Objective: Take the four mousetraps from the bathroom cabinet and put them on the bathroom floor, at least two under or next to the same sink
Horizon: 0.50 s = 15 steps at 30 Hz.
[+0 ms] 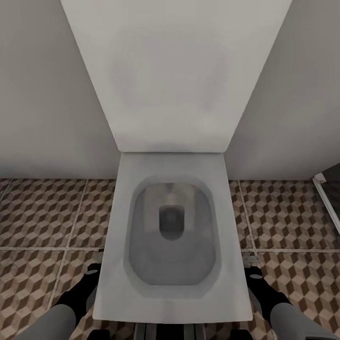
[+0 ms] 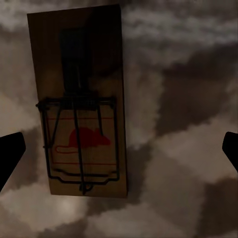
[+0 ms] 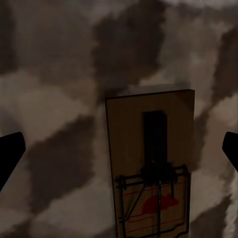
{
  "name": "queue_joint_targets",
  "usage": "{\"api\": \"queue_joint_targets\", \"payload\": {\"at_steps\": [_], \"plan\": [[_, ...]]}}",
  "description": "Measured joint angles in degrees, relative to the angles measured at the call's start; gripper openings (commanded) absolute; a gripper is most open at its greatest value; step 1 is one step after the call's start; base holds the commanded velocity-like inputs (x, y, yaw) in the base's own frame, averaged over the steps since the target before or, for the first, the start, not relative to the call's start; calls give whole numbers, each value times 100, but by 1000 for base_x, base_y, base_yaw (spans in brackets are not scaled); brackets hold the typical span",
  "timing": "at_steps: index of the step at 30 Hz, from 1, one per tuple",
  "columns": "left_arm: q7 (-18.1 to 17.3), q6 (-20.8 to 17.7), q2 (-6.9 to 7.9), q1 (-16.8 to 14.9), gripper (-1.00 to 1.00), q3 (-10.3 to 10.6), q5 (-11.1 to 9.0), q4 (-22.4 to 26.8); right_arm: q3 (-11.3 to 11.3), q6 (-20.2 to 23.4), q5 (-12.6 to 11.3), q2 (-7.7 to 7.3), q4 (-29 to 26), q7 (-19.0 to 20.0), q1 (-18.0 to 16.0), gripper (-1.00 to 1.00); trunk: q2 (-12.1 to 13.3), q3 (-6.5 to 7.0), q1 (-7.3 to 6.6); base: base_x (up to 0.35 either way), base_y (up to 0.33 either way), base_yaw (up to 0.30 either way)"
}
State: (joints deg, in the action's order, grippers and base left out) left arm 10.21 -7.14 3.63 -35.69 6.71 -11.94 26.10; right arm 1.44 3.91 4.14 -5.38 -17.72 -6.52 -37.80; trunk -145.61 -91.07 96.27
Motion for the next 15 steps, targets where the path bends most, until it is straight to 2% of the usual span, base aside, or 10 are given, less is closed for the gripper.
{"api": "queue_joint_targets", "payload": {"at_steps": [15], "plan": [[8,0,18,0,100,-10,2,4,-1,0,0,0,-1,0,0,100,0,0,1,-9,0,0]]}}
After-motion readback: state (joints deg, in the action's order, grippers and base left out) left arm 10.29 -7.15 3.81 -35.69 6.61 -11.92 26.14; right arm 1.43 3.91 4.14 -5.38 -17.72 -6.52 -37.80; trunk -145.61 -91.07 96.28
